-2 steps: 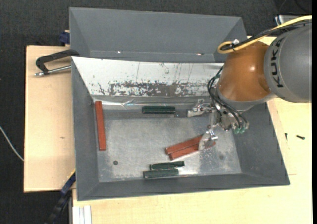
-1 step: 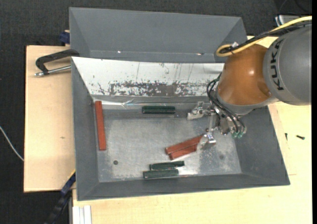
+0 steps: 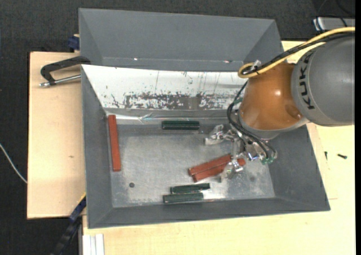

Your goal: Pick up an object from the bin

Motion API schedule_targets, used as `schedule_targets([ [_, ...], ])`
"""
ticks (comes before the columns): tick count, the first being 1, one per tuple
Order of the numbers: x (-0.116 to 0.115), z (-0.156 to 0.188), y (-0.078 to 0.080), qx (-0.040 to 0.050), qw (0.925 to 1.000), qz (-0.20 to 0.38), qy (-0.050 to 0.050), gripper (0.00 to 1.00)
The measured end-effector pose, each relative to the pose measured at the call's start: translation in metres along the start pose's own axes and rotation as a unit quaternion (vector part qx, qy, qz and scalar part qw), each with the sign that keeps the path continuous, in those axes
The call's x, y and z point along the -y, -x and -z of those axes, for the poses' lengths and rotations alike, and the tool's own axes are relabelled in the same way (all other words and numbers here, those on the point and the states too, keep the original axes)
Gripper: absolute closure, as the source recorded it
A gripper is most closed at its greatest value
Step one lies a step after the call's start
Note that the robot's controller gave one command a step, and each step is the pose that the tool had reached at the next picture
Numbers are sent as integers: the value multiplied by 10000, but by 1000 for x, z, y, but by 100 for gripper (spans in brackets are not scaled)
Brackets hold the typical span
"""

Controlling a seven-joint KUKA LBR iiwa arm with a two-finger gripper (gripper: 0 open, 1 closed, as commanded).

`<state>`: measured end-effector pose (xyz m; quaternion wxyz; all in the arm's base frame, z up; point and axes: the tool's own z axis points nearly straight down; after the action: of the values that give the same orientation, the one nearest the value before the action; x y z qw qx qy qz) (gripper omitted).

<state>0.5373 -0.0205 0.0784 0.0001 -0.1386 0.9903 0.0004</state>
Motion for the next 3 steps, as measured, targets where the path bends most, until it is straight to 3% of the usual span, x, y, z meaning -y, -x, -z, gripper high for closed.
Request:
schedule_targets([
  [1, -10, -1, -3, 14, 9996, -290, -26, 100],
  [3, -11, 2, -5, 3, 9996, -288, -19, 100],
])
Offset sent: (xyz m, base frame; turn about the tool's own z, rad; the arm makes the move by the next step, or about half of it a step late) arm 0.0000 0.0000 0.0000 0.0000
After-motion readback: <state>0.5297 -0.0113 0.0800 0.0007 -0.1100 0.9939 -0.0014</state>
